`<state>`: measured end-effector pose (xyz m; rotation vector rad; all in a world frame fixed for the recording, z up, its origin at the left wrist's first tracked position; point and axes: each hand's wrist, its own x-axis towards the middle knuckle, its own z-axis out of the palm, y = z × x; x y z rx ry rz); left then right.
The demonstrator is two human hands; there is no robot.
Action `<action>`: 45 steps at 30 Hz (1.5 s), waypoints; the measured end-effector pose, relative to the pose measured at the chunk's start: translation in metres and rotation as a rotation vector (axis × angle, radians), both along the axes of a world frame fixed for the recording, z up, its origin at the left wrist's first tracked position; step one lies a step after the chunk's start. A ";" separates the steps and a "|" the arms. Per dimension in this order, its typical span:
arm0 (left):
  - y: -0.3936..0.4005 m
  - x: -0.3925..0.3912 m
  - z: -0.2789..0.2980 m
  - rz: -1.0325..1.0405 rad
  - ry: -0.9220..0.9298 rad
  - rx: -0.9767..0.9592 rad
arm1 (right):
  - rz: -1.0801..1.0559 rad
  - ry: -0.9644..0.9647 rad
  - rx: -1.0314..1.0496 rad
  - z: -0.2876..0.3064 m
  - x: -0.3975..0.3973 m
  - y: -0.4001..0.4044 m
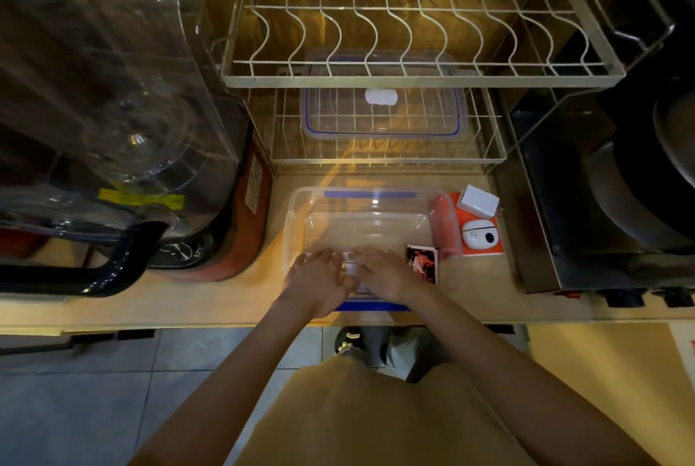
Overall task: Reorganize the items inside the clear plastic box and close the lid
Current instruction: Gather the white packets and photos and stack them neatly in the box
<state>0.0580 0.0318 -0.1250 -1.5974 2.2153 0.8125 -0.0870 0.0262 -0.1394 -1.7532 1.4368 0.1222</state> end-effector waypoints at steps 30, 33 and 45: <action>0.000 0.005 -0.005 -0.032 0.080 -0.039 | -0.122 0.313 0.061 0.040 -0.041 0.005; 0.000 0.006 -0.006 -0.030 0.070 -0.041 | -0.084 0.322 0.052 0.043 -0.041 0.007; 0.005 0.008 0.000 -0.011 0.153 -0.090 | -0.275 0.025 -0.288 0.045 -0.069 0.032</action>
